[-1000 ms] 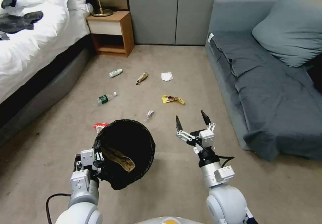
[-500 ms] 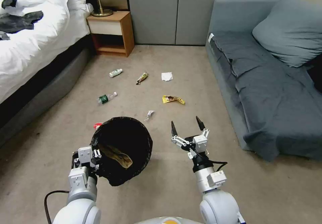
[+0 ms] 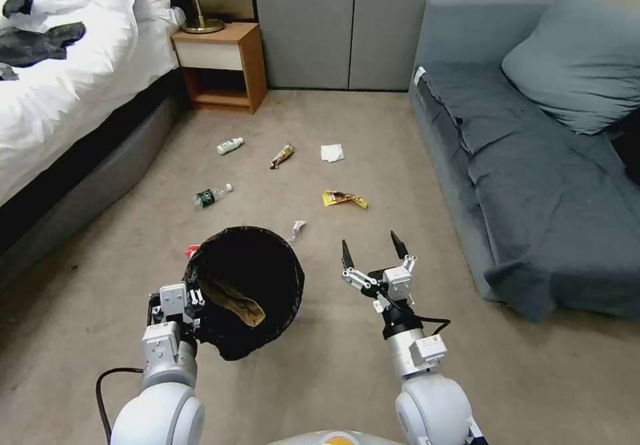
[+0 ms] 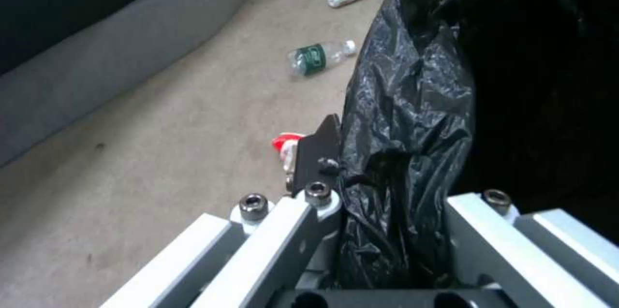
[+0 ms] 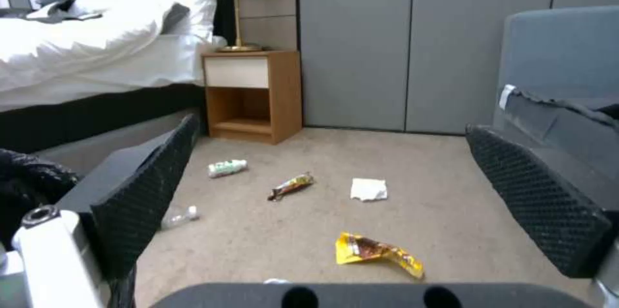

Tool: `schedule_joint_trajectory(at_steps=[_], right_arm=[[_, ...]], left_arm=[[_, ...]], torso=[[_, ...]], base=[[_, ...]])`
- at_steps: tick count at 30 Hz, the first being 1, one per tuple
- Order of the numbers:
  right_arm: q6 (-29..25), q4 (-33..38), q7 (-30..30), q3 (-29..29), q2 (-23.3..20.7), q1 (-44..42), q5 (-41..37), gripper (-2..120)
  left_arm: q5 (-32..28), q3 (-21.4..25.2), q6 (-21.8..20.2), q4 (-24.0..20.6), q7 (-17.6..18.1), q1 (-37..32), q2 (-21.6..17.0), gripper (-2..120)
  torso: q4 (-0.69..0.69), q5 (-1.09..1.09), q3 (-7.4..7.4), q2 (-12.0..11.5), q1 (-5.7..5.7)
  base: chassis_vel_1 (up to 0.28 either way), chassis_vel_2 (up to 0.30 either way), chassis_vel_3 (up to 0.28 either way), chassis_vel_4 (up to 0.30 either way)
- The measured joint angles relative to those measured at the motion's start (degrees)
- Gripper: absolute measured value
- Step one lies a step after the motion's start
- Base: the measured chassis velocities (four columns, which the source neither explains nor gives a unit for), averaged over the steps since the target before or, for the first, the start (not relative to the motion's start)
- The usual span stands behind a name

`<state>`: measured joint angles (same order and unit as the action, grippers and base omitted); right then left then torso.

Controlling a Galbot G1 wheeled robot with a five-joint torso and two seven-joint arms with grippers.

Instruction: Pick up the trash bin, then pick up the garbage from the floor and place it into the trash bin.

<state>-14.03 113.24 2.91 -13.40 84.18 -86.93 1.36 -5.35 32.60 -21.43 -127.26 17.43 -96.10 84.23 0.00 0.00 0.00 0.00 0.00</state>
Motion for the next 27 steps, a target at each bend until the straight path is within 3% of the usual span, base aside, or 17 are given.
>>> schedule_joint_trajectory(at_steps=[27], right_arm=[[0.08,0.32,0.02,0.34,-1.37,0.16,-0.33,100]], left_arm=[[0.82,1.46,0.21,-2.63,0.0,-1.46,0.75,3]], torso=[[0.0,0.01,0.0,0.0,0.0]], base=[[-0.177,0.179,0.176,-0.175]])
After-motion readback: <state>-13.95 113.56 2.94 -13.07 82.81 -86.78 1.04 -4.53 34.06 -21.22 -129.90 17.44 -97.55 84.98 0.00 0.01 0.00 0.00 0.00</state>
